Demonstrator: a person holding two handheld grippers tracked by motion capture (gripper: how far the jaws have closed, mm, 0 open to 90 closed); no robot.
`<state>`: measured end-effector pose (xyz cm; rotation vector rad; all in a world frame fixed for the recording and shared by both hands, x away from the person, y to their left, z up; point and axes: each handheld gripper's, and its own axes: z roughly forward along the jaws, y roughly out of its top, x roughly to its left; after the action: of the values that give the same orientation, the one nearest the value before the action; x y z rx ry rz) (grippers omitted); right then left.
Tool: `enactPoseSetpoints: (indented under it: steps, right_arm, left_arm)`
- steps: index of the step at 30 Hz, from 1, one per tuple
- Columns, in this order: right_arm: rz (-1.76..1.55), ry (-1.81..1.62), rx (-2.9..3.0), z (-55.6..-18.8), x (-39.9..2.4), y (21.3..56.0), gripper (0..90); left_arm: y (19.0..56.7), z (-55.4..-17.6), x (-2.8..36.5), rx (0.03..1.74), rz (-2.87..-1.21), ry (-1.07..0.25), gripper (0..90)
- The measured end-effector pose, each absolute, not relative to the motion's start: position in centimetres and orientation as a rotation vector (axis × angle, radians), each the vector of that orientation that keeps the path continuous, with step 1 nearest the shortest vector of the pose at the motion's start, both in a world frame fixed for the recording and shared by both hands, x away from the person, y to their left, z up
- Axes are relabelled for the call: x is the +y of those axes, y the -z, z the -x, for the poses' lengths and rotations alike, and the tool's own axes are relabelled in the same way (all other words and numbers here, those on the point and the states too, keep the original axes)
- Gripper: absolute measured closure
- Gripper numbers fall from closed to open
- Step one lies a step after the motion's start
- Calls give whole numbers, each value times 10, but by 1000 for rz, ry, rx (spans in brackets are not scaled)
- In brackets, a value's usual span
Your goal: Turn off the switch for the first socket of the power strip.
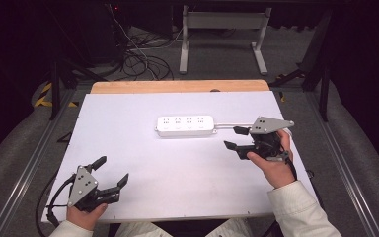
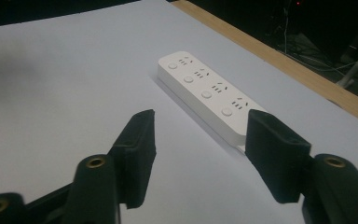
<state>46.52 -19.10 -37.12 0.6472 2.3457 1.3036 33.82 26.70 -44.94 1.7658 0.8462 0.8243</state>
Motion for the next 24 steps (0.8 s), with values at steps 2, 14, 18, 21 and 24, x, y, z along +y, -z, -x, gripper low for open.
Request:
enactPoseSetpoints:
  steps: [2,14,18,21,24]
  right_arm:
    - [-647,-1300,2351,-467,-190,370,484]
    - [-722,-1343,2316,-495,-178,366,900]
    - [-755,-1320,2327,-507,-172,367,900]
    - [-783,-1320,2317,-514,-169,368,900]
    - [-778,-1310,2303,-520,-165,369,900]
  left_arm:
    - [449,-338,267,846,-1767,-825,150]
    - [449,-338,268,844,-1765,-832,150]
    - [449,-338,268,844,-1765,-831,150]
    - [449,-338,267,845,-1765,-827,150]
    - [449,-338,268,842,-1766,-833,150]
